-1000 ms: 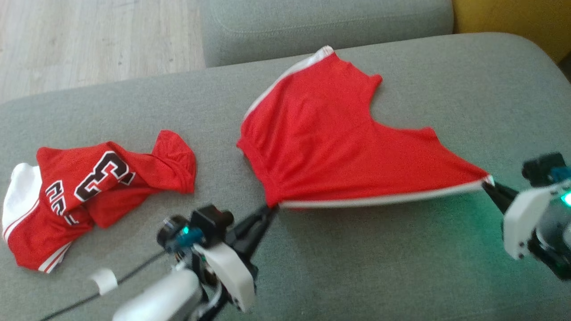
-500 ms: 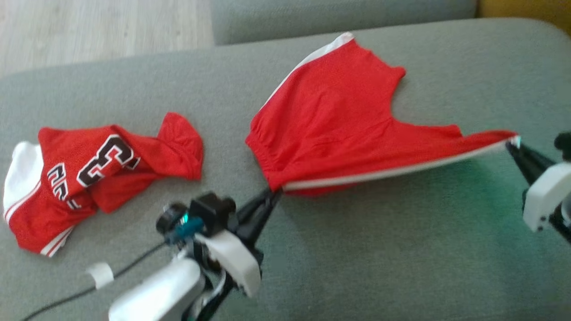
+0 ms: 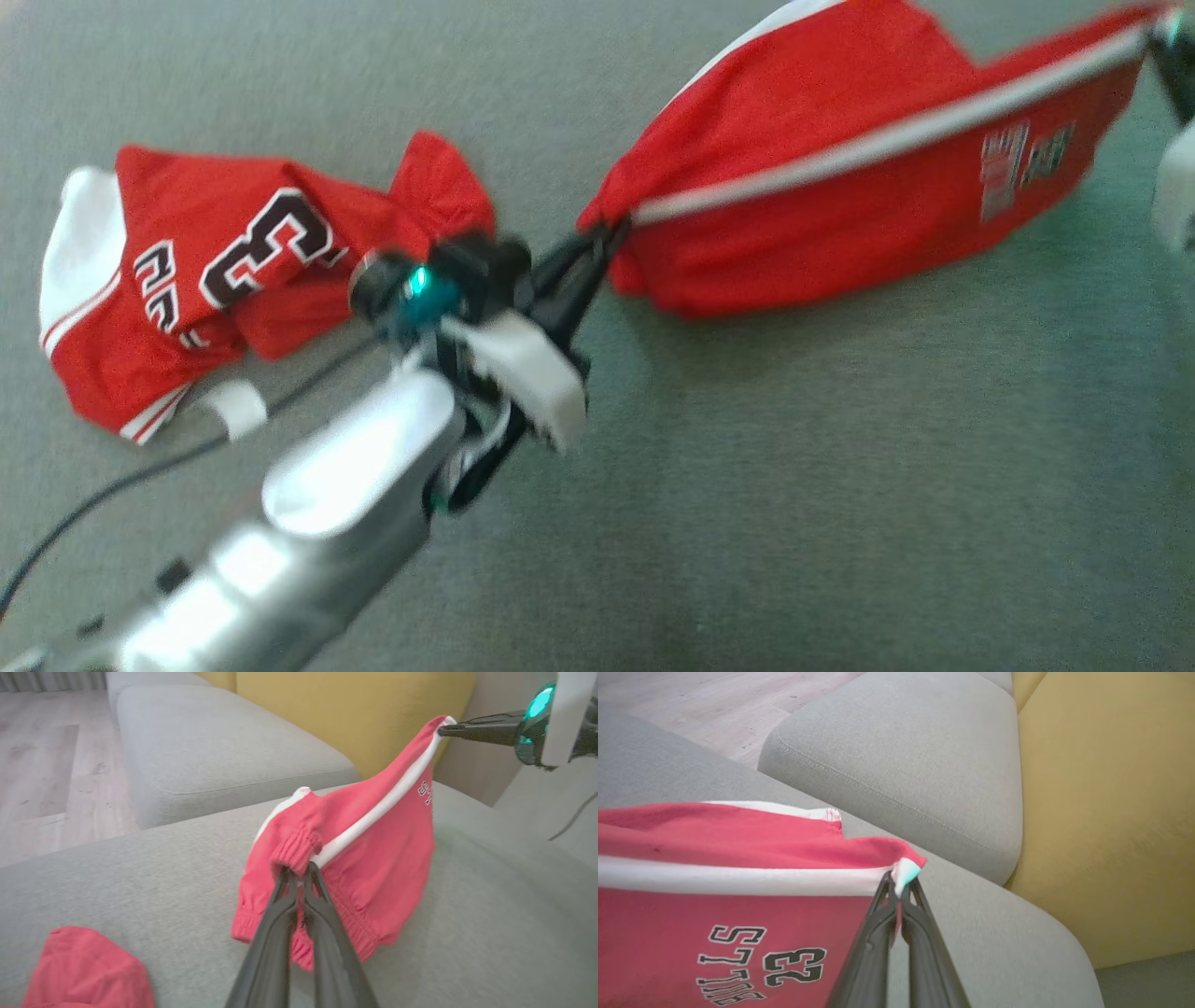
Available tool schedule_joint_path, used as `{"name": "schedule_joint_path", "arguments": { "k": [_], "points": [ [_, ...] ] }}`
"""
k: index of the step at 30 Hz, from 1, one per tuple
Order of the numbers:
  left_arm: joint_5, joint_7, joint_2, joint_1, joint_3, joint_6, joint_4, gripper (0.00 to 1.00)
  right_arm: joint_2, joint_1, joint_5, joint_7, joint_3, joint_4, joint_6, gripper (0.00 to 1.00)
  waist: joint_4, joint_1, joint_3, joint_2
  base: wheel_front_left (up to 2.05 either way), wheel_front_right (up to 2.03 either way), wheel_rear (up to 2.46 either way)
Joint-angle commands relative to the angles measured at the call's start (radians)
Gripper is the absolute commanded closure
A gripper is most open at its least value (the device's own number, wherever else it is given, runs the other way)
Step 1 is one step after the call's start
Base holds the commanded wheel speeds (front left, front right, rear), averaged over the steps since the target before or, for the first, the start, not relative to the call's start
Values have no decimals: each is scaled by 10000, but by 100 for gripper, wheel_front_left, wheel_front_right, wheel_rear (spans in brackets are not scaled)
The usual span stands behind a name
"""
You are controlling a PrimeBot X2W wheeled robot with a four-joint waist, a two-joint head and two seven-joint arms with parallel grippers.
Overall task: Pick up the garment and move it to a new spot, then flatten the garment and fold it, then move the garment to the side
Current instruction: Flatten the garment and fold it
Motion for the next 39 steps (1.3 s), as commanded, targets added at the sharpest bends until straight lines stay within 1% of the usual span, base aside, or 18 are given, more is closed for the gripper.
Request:
{"name": "schedule_joint_path", "arguments": {
  "k": [1,7,10,17,24,25,26,27,30,34,39],
  "points": [
    [82,62,-4,-878,528,-84,130,100,-256,-807,-148,85,260,2,-9,100,624,-3,780,0,0,0,0],
    [109,150,-530,-1764,543,-321,992,100,-347,-2278,-218,137,1066,808,-9,100,1089,-3,1413,0,0,0,0],
    [126,138,-817,-2134,517,-438,1458,100,-363,-2931,-349,-24,1437,1353,-9,100,1327,-3,1694,0,0,0,0],
    [156,-119,-1398,-2719,475,-665,2448,100,-229,-3954,-469,-532,2094,2607,-9,100,1651,-3,2129,0,0,0,0],
    [198,-449,-1746,-3038,422,-801,3283,100,16,-4630,-458,-1250,2464,3597,-9,100,1833,-3,2329,0,0,0,0],
    [202,-483,-1782,-3069,410,-814,3379,84,42,-4719,-466,-1406,2438,3735,-9,5,1856,-3,2348,0,0,0,0],
    [193,-524,-1815,-3091,415,-813,3469,46,91,-4782,-423,-1443,2390,3928,-9,0,1870,-3,2361,0,0,0,0],
    [172,-575,-1848,-3107,435,-803,3553,0,134,-4848,-440,-1506,2420,4070,-9,0,1879,-3,2367,0,0,0,0],
    [164,-810,-1881,-3133,494,-768,3773,0,284,-4952,-344,-1812,2369,4476,-9,0,1838,-3,2277,0,0,0,0],
    [162,-1391,-1743,-3107,741,-599,3949,0,516,-4904,-140,-2416,2179,4865,-9,0,1621,-3,1970,0,0,0,0],
    [-60,-2292,-1520,-2654,1278,-259,4010,0,934,-4438,180,-3759,1757,5095,-9,0,1188,-3,1297,0,0,0,0]
  ]
}}
